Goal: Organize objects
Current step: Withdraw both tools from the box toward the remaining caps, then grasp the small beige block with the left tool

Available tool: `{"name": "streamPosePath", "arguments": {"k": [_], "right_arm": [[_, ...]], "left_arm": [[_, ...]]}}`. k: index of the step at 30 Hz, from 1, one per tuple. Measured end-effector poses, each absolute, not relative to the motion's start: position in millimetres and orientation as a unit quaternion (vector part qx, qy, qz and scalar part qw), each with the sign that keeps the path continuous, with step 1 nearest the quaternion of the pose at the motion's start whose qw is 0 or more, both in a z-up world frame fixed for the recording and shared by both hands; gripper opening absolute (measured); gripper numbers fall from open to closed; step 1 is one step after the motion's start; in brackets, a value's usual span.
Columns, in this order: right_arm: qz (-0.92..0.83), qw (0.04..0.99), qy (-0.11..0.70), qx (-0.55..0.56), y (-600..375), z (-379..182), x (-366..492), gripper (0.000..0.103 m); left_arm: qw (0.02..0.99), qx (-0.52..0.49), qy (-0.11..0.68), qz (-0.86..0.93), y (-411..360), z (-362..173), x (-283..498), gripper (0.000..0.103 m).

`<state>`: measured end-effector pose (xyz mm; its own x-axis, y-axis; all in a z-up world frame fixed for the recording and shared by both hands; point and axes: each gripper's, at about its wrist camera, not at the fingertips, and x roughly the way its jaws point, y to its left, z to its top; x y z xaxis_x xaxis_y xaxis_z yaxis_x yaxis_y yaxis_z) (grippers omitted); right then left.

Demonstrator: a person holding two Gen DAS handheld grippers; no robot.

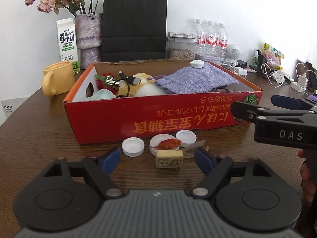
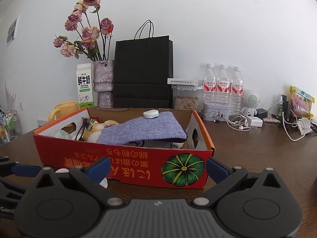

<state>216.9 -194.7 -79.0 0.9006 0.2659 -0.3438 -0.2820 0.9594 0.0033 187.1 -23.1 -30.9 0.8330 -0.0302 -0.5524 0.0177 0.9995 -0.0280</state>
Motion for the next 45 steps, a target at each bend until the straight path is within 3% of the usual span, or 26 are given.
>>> {"name": "streamPosePath", "arguments": {"k": [2,3,34,40,45], "right_arm": [[0.141,0.975,0.173,-0.024,-194,-79,217,0.103],[0.141,0.975,0.173,-0.024,-194,-79,217,0.103],[0.165,0.965,0.193,-0.061,-173,-84,215,0.101],[0.194,0.958,0.201,-0.07,-156,-85,211,0.093],[0.227,0.947,0.21,-0.083,-136,-86,209,0.079]], "left_arm": [[0.955,-0.021,0.296,-0.022,-25,-33,191,0.04],[0.954,-0.026,0.299,-0.026,-25,-33,192,0.031],[0.966,-0.046,0.249,0.055,44,-27,167,0.031],[0.965,-0.053,0.252,0.05,49,-27,167,0.031],[0.965,-0.059,0.252,0.044,51,-28,167,0.031]]}}
